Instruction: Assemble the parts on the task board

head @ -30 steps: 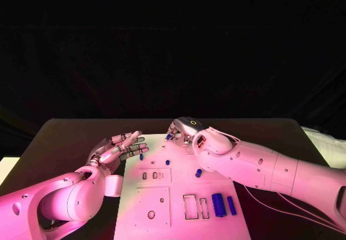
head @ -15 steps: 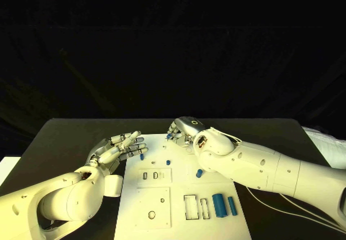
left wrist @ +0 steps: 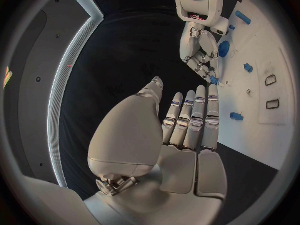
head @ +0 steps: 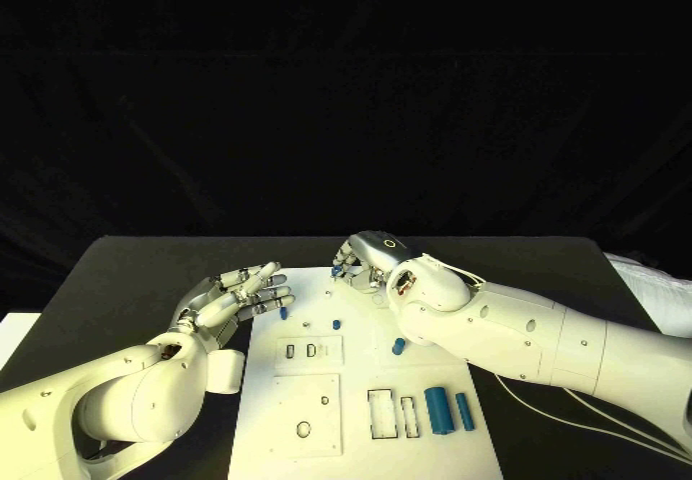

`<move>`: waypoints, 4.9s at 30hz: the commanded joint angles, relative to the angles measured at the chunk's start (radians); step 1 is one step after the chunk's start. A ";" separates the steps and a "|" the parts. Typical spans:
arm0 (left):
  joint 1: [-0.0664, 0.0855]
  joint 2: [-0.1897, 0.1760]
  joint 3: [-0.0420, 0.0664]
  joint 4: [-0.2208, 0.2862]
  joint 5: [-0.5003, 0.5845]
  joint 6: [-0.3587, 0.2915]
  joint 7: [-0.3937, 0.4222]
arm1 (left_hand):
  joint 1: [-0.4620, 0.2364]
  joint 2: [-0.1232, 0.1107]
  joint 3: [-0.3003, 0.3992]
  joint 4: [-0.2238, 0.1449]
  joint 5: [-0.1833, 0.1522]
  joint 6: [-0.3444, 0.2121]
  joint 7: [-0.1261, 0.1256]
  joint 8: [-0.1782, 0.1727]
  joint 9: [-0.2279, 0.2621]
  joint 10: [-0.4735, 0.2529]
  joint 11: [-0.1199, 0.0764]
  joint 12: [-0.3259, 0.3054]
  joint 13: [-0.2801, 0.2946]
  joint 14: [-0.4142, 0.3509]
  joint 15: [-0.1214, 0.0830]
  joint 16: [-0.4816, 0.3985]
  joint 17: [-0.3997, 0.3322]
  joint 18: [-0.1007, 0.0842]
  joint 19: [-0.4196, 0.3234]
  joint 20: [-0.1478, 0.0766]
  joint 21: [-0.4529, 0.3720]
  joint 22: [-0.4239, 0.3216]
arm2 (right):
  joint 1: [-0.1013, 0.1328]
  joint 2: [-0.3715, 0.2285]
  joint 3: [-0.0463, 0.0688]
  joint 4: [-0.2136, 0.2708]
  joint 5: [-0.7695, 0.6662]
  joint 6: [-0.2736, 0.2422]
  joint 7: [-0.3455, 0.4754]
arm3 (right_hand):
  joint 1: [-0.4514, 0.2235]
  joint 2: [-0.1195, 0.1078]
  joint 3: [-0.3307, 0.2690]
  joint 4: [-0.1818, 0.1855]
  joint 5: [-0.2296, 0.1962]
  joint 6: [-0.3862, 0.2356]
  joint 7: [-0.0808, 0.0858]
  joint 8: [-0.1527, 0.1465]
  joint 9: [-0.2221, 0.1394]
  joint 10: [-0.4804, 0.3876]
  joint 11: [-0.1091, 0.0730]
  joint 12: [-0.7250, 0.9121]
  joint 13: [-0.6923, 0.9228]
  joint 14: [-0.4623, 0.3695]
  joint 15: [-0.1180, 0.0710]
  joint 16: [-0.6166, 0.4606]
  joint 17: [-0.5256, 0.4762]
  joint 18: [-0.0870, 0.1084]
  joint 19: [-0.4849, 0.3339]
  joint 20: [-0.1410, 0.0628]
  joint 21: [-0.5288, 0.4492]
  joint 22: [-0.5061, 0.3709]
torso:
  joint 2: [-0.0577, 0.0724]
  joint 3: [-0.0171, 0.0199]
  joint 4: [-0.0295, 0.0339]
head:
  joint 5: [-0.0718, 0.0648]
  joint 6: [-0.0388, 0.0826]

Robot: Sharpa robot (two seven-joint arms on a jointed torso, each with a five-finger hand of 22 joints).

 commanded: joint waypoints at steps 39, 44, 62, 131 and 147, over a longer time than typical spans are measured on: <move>0.001 0.006 0.001 -0.004 0.001 0.026 0.000 | 0.004 0.007 0.002 -0.009 -0.005 0.004 0.028 -0.004 -0.001 0.001 0.000 0.001 -0.002 0.004 0.002 -0.005 -0.001 0.010 0.007 0.002 -0.006 -0.003 | -0.002 0.030 0.001 -0.036 -0.002 0.066 -0.011 | -0.035 -0.047 -0.020 0.028 0.007 -0.034 0.020 -0.014 -0.010 -0.038 0.017 -0.008 -0.003 -0.016 0.007 -0.029 -0.041 -0.006 -0.033 0.011 -0.012 -0.033 | 0.003 -0.0012 0.0053 | -0.004 -0.011; 0.001 0.006 0.001 -0.004 0.001 0.026 0.000 | 0.004 0.007 0.002 -0.009 -0.005 0.004 0.028 -0.004 -0.001 0.001 0.000 0.001 -0.002 0.004 0.002 -0.006 -0.001 0.010 0.007 0.002 -0.007 -0.003 | -0.002 0.030 0.000 -0.035 0.003 0.059 -0.004 | -0.051 -0.084 -0.095 0.052 0.013 -0.119 0.034 -0.013 -0.030 -0.106 0.032 -0.005 -0.001 -0.036 0.020 -0.076 -0.106 0.006 -0.071 0.025 -0.048 -0.094 | 0.003 -0.0006 0.0044 | -0.003 -0.010; 0.001 -0.002 0.001 -0.010 -0.032 0.034 0.004 | 0.006 0.007 0.003 -0.015 -0.005 0.001 0.027 -0.005 -0.001 -0.002 0.001 0.000 -0.002 0.002 0.003 -0.008 -0.002 0.010 0.007 0.002 -0.010 -0.004 | -0.008 -0.162 0.028 0.154 0.212 0.017 -0.028 | -0.002 -0.071 -0.144 0.080 0.088 -0.106 0.016 -0.012 -0.029 0.144 -0.014 0.113 0.062 0.033 -0.014 0.141 0.153 -0.033 0.053 0.001 0.076 0.121 | -0.003 0.0046 -0.0147 | 0.003 0.003; -0.001 0.003 0.000 -0.019 -0.055 0.061 -0.022 | 0.010 0.011 0.005 -0.024 -0.005 -0.001 0.027 -0.007 -0.001 -0.007 0.001 -0.002 -0.002 0.000 0.004 -0.011 -0.004 0.010 0.007 0.003 -0.014 -0.007 | -0.031 -0.207 0.041 0.121 0.158 0.189 -0.191 | 0.165 0.068 -0.337 0.152 0.057 -0.059 -0.012 0.067 -0.010 0.255 -0.036 1.317 1.353 0.081 -0.025 0.566 0.786 -0.104 0.230 -0.009 0.267 0.494 | -0.013 0.0136 -0.0315 | 0.006 -0.031; -0.001 -0.003 0.000 -0.021 -0.030 0.060 -0.020 | 0.010 0.012 0.006 -0.026 -0.005 -0.002 0.028 -0.008 -0.002 -0.008 0.002 -0.002 -0.002 -0.001 0.004 -0.012 -0.004 0.009 0.007 0.003 -0.016 -0.008 | -0.044 -0.197 0.041 0.229 -0.054 0.128 -0.197 | 0.121 0.055 -0.259 0.138 0.037 -0.050 -0.016 0.063 -0.015 0.253 -0.041 1.301 1.349 0.080 -0.030 0.561 0.780 -0.105 0.232 -0.017 0.269 0.498 | -0.013 0.0138 -0.0295 | 0.011 -0.027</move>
